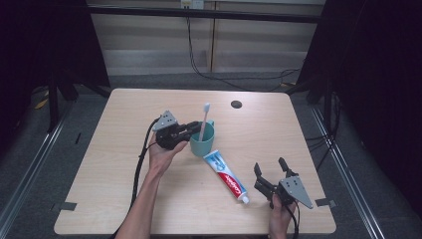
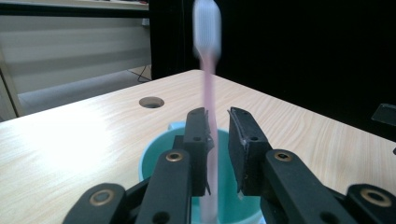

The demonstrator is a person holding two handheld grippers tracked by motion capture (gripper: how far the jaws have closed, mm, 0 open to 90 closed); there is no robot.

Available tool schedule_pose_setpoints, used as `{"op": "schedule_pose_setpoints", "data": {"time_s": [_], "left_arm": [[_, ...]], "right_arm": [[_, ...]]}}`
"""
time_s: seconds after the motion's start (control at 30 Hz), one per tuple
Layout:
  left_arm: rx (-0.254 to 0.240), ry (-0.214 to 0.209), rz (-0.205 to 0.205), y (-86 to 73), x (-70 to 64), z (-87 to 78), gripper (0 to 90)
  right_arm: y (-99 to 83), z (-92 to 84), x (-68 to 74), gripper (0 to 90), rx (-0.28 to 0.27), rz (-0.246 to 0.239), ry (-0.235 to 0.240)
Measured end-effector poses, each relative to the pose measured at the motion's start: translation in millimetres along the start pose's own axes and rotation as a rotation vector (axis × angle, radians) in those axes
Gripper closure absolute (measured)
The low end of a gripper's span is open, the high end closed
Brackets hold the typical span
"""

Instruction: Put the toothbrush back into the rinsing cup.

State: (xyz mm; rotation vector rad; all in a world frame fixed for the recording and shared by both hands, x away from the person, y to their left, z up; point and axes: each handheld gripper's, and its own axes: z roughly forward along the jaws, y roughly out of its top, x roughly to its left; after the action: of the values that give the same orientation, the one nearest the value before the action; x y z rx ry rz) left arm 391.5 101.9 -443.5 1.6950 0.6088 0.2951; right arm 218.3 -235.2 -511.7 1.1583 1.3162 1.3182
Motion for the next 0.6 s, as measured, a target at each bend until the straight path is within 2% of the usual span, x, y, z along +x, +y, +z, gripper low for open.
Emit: {"op": "schedule_pose_setpoints", "data": {"time_s": [0.17,0.23,0.37,0.53,0.6], "left_arm": [[-0.001,-0.003,-0.003,0.1,0.9,-2.2,74.6],[0.007,0.000,-0.002,-0.2,1.0,-5.1,69.1],[0.011,0.005,-0.027,-1.4,3.0,-9.4,59.6],[0.017,0.014,-0.057,-2.6,4.2,-14.8,43.6],[0.019,0.016,-0.051,-2.1,3.3,-17.7,37.8]], "right_arm": [[0.0,0.0,0.0,14.7,0.000,0.000,0.000],[0.0,0.0,0.0,14.7,0.000,0.000,0.000],[0.0,0.0,0.0,14.7,0.000,0.000,0.000],[0.0,0.0,0.0,14.7,0.000,0.000,0.000],[0.0,0.1,0.0,14.7,0.001,0.000,0.000]]}}
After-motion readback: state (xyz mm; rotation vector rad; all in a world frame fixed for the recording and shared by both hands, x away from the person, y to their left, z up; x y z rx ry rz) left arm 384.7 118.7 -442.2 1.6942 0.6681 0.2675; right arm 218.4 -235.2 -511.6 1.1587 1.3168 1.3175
